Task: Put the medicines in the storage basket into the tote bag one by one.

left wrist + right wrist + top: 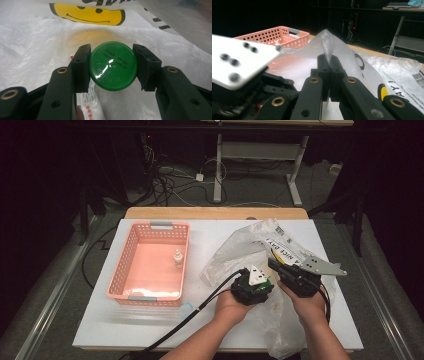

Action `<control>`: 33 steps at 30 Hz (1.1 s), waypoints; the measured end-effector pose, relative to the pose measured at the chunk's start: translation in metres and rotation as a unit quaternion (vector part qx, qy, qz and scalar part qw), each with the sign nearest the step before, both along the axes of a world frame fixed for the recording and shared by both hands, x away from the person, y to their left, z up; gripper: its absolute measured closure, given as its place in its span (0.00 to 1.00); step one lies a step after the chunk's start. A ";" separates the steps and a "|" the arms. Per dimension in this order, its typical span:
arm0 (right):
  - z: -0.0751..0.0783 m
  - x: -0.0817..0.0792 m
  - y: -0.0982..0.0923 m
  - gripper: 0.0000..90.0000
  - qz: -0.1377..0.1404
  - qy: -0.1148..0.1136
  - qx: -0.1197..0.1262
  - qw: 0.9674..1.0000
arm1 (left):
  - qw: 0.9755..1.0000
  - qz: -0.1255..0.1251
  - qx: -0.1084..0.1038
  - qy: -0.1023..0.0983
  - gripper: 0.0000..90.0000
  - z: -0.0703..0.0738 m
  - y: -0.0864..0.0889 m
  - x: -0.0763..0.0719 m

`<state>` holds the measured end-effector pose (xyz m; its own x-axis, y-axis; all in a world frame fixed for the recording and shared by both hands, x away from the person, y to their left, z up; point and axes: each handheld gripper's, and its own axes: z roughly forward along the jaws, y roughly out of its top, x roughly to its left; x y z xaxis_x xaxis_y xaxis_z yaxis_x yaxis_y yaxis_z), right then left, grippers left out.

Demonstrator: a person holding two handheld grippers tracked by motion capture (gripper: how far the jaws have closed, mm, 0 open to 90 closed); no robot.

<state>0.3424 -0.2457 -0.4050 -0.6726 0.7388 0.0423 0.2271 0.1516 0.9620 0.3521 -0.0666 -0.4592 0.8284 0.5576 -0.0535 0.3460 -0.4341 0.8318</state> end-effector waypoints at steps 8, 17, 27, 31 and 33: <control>0.000 0.000 -0.002 1.00 -0.001 0.001 0.003 1.000 | 1.000 0.006 -0.012 0.006 0.56 -0.011 -0.010 0.009; 0.000 0.000 -0.003 1.00 -0.001 0.002 0.004 1.000 | 1.000 0.010 -0.019 0.002 0.55 -0.015 -0.012 0.011; 0.000 -0.001 -0.003 1.00 -0.002 0.002 0.002 1.000 | 1.000 -0.007 -0.020 0.018 0.46 -0.009 -0.005 0.002; -0.001 0.000 -0.003 1.00 0.000 0.002 -0.001 1.000 | 0.999 -0.007 -0.036 0.029 0.42 -0.010 0.001 -0.004; 0.000 -0.001 -0.002 1.00 0.000 0.002 0.000 1.000 | 0.999 -0.013 -0.039 0.027 0.42 -0.009 0.003 -0.009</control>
<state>0.3416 -0.2482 -0.4054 -0.6722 0.7390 0.0446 0.2314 0.1524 0.9609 0.3435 -0.0632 -0.4684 0.8374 0.5281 -0.1414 0.3807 -0.3777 0.8441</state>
